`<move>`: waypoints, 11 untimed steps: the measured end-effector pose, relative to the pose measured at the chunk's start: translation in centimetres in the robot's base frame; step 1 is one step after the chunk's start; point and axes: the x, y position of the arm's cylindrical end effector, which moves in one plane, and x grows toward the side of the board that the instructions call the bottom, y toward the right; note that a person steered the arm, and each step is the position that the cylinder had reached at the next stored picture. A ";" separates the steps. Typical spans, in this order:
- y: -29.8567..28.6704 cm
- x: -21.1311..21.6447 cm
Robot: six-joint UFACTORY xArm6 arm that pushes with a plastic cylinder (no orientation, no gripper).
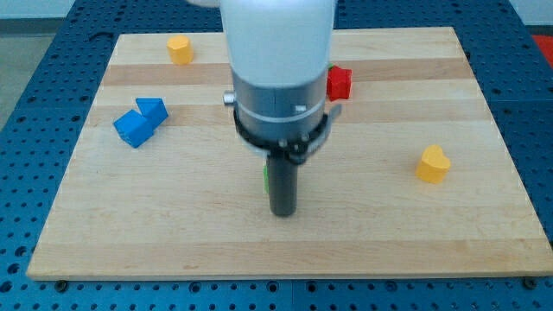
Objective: Push the green circle towards a group of blocks
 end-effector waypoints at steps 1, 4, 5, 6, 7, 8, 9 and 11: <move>0.0 -3.1; -2.6 -3.8; 0.7 -8.3; 1.6 -8.8; -2.5 -7.7; -2.7 -9.0; 0.5 -12.0; 2.4 -14.7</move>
